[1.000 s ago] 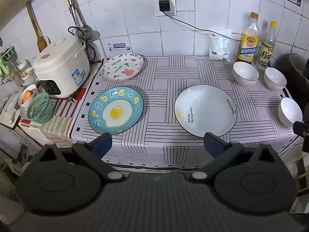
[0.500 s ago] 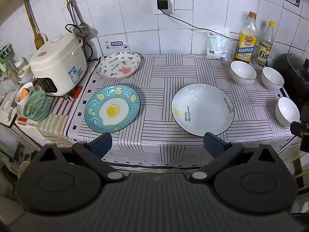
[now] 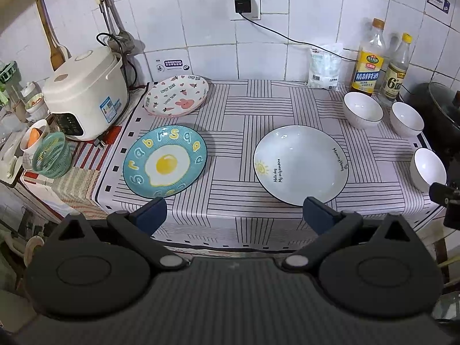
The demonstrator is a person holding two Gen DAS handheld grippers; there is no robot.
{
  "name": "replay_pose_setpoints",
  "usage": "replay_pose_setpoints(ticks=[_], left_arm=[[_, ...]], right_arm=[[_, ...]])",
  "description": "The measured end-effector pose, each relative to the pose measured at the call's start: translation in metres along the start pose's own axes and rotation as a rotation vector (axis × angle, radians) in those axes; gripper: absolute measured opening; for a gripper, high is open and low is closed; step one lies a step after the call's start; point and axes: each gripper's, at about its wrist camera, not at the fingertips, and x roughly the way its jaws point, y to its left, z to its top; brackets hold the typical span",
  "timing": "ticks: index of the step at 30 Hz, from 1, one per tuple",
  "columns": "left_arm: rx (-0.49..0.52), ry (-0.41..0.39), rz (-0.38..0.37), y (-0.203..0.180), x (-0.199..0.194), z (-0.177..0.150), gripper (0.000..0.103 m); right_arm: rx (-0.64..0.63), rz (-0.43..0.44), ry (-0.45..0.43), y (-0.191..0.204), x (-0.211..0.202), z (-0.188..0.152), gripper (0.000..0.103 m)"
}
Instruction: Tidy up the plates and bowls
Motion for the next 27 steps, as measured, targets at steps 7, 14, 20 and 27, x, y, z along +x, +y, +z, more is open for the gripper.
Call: replay_pose_setpoints(ticks=[7,14,20,27], left_arm=[[0.006,0.008,-0.013,-0.003,0.000,0.002,0.103],[0.016,0.003,-0.027,-0.011,-0.001,0.006,0.103],[0.007,-0.045,-0.020,-0.010,-0.002,0.000,0.102],[0.002,-0.109,-0.012,-0.008,-0.004,-0.008,0.102]], right_arm=[[0.008,0.001,0.016,-0.003,0.006,0.001,0.103],[0.011,0.010,-0.010,-0.003,0.004,0.001,0.103],[0.011,0.011,-0.042,-0.003,0.001,0.000,0.103],[0.005,0.000,-0.089,-0.002,0.002,-0.006,0.103]])
